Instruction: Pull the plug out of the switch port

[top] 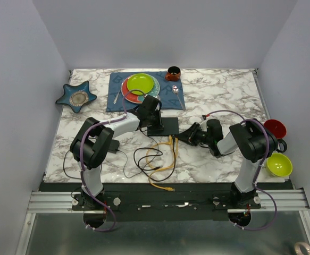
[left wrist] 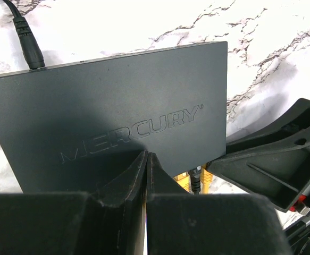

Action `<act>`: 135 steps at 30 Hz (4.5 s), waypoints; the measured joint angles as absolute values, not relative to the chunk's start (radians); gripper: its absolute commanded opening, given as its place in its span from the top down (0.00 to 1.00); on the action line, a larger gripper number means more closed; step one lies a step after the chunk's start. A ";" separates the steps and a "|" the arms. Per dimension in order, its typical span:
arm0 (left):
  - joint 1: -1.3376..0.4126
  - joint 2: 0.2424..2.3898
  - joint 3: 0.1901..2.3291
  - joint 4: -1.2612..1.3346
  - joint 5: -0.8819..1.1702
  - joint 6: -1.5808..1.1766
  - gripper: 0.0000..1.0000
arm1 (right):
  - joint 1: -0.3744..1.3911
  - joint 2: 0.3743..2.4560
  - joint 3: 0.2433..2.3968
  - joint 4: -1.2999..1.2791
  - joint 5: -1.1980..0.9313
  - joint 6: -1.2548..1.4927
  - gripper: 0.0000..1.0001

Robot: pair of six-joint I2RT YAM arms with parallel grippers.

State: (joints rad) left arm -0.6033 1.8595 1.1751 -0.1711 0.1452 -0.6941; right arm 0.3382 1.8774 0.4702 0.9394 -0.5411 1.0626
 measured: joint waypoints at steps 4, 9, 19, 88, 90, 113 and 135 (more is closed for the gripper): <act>-0.603 1.860 1.174 -0.169 0.146 -0.697 0.89 | 0.338 1.877 0.473 0.929 -0.541 1.058 0.80; -0.603 1.860 1.170 -0.162 0.147 -0.701 0.89 | 0.338 1.877 0.474 0.926 -0.548 1.053 0.97; -0.616 1.828 1.077 -0.047 0.228 -0.756 0.89 | 0.337 1.877 0.474 0.926 -0.552 1.045 0.99; -0.611 1.508 1.016 -0.187 0.038 -0.797 0.44 | 0.334 0.858 0.496 -0.350 -0.137 0.577 0.36; -0.611 1.467 0.991 -0.191 0.026 -0.797 0.44 | 0.343 0.843 0.498 -0.361 -0.148 0.573 0.36; -0.749 1.230 0.706 -0.182 -0.047 -0.888 0.44 | 0.564 1.159 0.563 -0.387 -0.006 0.574 0.37; -0.757 1.056 0.624 -0.220 -0.079 -0.921 0.51 | 0.610 1.458 0.763 -0.443 0.208 0.532 0.99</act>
State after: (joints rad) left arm -0.7574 1.0557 0.6239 -0.2195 -0.0792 -0.9207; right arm 0.6098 1.4578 0.7628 -0.4427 0.2085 0.5316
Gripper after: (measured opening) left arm 0.522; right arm 0.035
